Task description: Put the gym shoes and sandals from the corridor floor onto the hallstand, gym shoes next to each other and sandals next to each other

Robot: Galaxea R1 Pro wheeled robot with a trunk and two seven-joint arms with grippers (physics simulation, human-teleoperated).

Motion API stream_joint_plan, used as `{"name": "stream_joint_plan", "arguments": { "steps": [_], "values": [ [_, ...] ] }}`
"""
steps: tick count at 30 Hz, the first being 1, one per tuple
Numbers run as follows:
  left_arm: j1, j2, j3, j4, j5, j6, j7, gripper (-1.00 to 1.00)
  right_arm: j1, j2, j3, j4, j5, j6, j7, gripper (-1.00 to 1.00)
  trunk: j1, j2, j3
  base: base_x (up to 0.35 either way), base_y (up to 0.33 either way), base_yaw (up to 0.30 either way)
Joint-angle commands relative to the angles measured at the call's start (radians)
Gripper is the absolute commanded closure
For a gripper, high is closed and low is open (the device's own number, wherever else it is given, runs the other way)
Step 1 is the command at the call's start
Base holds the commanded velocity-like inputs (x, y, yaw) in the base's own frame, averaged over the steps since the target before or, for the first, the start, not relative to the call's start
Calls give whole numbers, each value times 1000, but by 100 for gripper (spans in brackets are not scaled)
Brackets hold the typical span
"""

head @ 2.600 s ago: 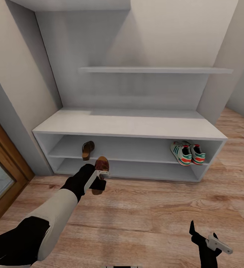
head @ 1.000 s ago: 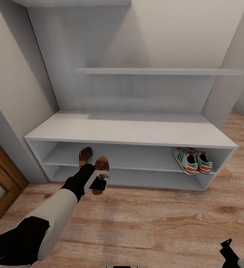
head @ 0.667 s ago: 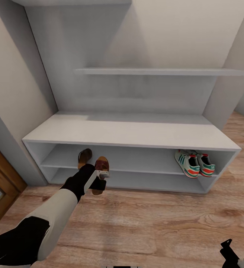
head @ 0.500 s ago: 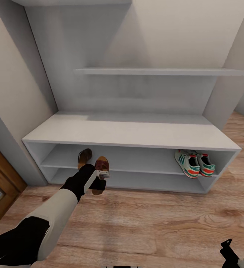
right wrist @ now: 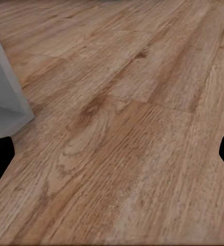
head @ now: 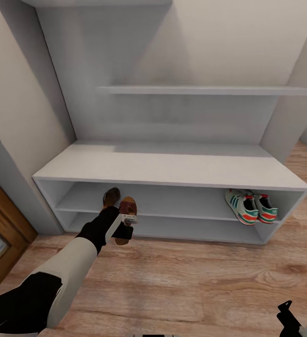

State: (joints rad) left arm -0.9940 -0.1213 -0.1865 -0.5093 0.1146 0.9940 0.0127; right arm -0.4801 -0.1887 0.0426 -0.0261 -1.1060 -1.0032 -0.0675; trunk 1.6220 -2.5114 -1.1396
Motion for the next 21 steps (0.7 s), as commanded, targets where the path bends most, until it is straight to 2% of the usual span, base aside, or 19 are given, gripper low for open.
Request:
{"name": "stream_joint_plan", "arguments": {
  "steps": [1, 6, 14, 21],
  "values": [
    [0, 0, 0, 0, -2, 0, -2, 100, 0, 0, 0, 0, 0, 0, 0, -100, 0, 0, 0, 12, 39, 0],
    [0, -1, -1, 0, -3, 0, -2, 100, 0, 0, -1, 0, 0, 0, 0, -100, 0, 0, 0, 17, 16, 0],
    [0, -2, -2, -1, -8, 0, -2, 100, 0, 0, 0, 0, 1, 0, 0, -100, 0, 0, 0, 209, 2, 0],
    [0, -3, -2, -2, -6, 0, -2, 100, 0, 0, 0, 0, 0, 0, 0, -100, 0, 0, 0, 26, 0, 0]
  ]
}}
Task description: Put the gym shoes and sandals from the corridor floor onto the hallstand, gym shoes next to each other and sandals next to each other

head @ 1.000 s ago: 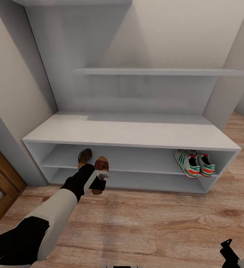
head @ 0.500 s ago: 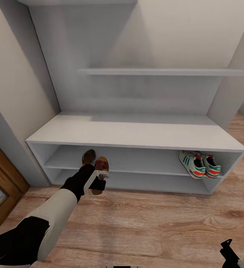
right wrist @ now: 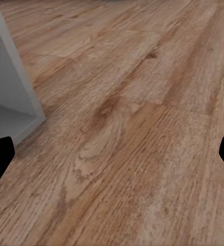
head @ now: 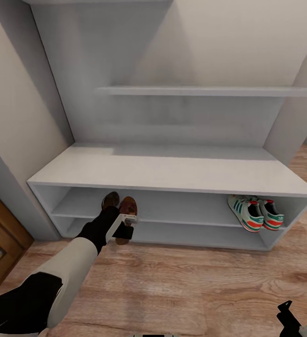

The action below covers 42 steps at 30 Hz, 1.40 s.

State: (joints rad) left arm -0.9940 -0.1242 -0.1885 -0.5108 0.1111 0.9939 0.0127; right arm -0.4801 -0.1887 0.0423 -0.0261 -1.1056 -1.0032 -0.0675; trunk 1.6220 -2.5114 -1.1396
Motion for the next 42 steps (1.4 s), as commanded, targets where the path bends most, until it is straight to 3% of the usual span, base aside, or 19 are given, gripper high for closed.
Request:
{"name": "stream_joint_plan", "arguments": {
  "steps": [1, 26, 33, 42],
  "values": [
    [0, 0, 0, 0, -2, 0, -2, 100, 0, 0, 0, 0, 0, 0, 0, -100, 0, 0, 0, 3, 0, 0],
    [0, -1, 4, -2, 1, 0, -3, 100, 0, 0, 0, 0, 0, 0, 0, -100, 0, 0, 0, 34, 24, 0],
    [0, -2, 3, -2, 0, 0, -3, 100, 0, 0, 0, 0, 0, 0, -1, -100, 2, -1, -19, 0, 0, 0],
    [0, -2, 3, -2, 1, 0, -3, 100, 0, 0, 0, 0, 0, 0, -1, -100, 2, -1, -19, 0, 0, 0]
  ]
}}
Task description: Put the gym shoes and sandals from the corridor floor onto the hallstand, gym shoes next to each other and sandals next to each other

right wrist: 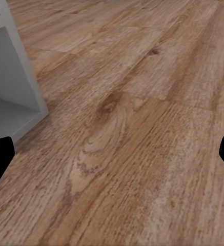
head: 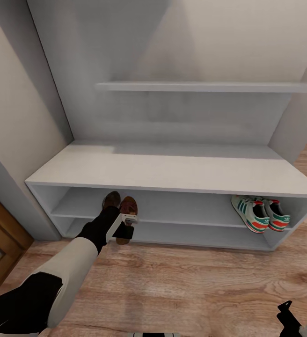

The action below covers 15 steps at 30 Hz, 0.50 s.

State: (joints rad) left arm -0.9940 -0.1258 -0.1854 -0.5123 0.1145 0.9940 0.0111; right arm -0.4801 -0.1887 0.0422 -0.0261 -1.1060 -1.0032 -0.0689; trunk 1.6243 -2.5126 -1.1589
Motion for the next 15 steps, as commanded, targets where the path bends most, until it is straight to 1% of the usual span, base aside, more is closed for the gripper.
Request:
{"name": "stream_joint_plan", "arguments": {
  "steps": [1, 5, 10, 15],
  "values": [
    [0, 0, -1, 0, -3, 0, -2, 100, 0, 0, 0, 0, 0, 0, 0, -100, 0, 0, 0, 0, 0, 0],
    [0, 0, -1, 0, -3, 0, -2, 100, 0, 0, 0, 0, 0, 0, 0, -100, 0, 0, 0, 14, 0, 0],
    [0, 0, 0, 0, -3, 0, -4, 100, 0, 0, 0, 0, 0, 0, 0, -100, 0, 0, 0, 207, 0, 0],
    [0, 0, 0, 0, -3, 0, -3, 100, 0, 0, 1, 0, 0, 0, 0, -100, 0, 0, 0, 65, 0, 0]
  ]
}}
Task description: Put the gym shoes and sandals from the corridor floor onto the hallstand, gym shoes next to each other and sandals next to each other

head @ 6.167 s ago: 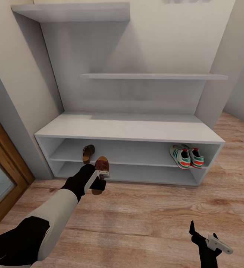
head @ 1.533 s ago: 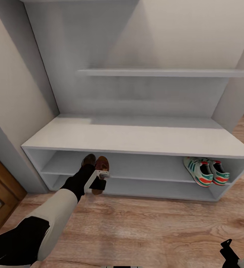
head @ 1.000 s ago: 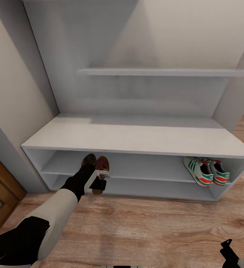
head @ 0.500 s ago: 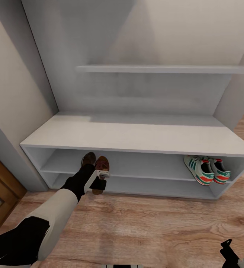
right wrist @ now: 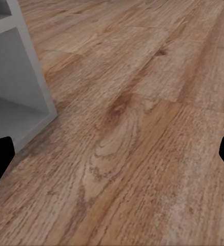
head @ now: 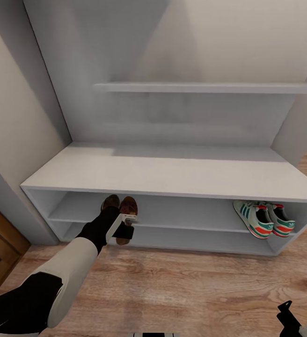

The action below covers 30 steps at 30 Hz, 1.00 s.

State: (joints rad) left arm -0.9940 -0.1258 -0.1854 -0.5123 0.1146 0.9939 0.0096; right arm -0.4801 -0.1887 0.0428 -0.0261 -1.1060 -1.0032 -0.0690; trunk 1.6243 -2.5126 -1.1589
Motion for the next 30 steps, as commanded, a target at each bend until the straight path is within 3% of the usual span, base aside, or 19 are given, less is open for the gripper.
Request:
{"name": "stream_joint_plan", "arguments": {
  "steps": [1, 30],
  "values": [
    [0, 0, 0, 0, -3, 0, -2, 100, 0, 0, 0, 0, 0, 0, 0, -100, 0, 0, 0, 16, 0, 0],
    [0, 0, 1, 1, -3, 0, -3, 100, 0, 0, 0, 0, 0, 0, -1, -100, 0, 0, -4, 39, 14, 0]
  ]
}}
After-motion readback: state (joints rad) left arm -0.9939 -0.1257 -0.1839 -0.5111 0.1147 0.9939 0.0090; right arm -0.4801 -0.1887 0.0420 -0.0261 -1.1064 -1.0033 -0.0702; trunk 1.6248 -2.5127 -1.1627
